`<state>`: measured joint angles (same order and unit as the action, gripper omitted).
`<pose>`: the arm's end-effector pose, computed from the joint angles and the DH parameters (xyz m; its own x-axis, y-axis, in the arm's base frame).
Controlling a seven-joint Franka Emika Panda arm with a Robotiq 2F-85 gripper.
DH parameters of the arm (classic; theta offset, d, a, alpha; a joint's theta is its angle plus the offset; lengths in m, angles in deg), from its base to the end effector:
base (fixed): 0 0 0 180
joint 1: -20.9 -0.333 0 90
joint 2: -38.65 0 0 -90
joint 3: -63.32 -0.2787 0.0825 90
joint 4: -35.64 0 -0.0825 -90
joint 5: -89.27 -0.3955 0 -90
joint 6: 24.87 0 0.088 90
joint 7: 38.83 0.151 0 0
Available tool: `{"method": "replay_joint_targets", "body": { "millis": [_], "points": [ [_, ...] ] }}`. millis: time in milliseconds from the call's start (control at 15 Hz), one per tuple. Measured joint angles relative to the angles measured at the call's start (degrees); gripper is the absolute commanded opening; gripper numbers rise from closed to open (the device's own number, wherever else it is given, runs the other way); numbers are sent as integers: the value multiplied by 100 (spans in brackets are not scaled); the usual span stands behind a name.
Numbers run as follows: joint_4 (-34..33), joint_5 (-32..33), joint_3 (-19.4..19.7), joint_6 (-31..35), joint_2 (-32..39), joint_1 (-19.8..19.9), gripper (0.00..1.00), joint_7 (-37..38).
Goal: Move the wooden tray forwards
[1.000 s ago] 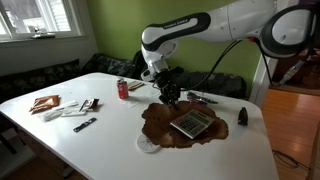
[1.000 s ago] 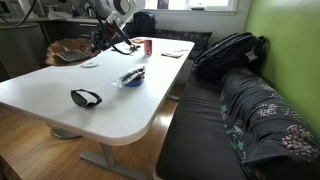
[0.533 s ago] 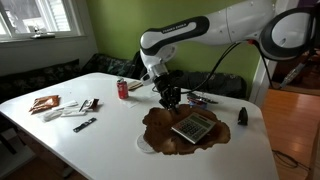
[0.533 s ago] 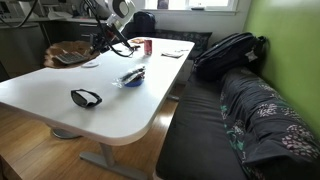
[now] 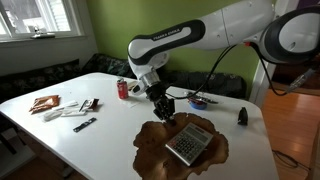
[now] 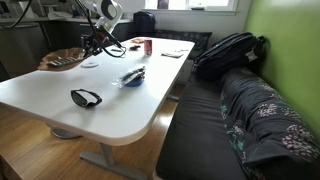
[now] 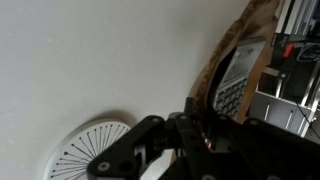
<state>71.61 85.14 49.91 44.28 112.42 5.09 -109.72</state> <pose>0.6020 0.2804 0.1176 -0.0653 0.9955 0.0688 0.7249 0.0947 -0.6823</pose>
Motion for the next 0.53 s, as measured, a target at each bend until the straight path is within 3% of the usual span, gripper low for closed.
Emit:
{"method": "replay_joint_targets", "body": {
  "millis": [467, 533],
  "points": [
    [220, 203, 48, 516, 1, -373, 3, 6],
    [269, 238, 47, 543, 1, -397, 36, -105]
  ]
}}
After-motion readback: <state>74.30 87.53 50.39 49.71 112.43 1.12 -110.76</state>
